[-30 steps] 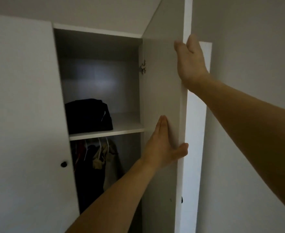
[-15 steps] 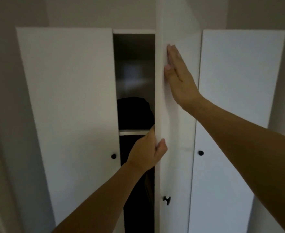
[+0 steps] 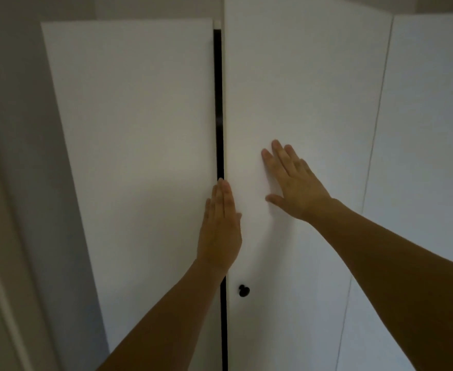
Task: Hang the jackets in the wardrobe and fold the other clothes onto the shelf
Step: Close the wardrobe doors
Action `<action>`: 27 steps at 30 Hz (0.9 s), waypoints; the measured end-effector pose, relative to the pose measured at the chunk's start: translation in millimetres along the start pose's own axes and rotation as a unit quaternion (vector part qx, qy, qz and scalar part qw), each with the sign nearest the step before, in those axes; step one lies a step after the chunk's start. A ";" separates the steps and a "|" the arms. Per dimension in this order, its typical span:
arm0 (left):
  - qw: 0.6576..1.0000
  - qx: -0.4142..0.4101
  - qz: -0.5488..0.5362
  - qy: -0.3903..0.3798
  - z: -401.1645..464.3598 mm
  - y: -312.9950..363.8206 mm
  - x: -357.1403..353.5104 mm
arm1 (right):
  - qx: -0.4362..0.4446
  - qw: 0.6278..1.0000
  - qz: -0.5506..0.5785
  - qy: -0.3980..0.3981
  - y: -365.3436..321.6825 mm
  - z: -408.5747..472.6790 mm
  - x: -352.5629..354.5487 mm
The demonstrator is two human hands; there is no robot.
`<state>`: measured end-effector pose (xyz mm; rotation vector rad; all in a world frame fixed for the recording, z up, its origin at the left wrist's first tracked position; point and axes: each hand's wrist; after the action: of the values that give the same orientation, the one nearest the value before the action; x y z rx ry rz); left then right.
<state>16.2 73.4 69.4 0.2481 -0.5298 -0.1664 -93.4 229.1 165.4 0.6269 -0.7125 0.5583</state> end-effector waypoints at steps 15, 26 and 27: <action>0.980 0.008 0.190 -0.062 42.3 -68.1 -23.4 | -0.031 0.996 -0.084 -0.021 -3.1 40.2 -59.5; 0.970 0.008 0.224 -0.096 73.7 -107.8 -54.0 | -0.034 0.993 -0.114 -0.018 -2.4 61.0 -107.7; 0.969 0.003 0.231 -0.092 74.4 -109.4 -55.9 | -0.030 0.992 -0.119 -0.012 -0.6 61.3 -111.5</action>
<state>-80.1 -33.1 74.6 0.1093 -0.7586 0.2686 -189.0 158.6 119.6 0.6515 -0.6637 0.3087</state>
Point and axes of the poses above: each hand's wrist, its own z-axis towards the middle knuckle, its own x-axis out of the back of the hand, y = z × x, and after that the axes turned 12 degrees about -z, right-handed
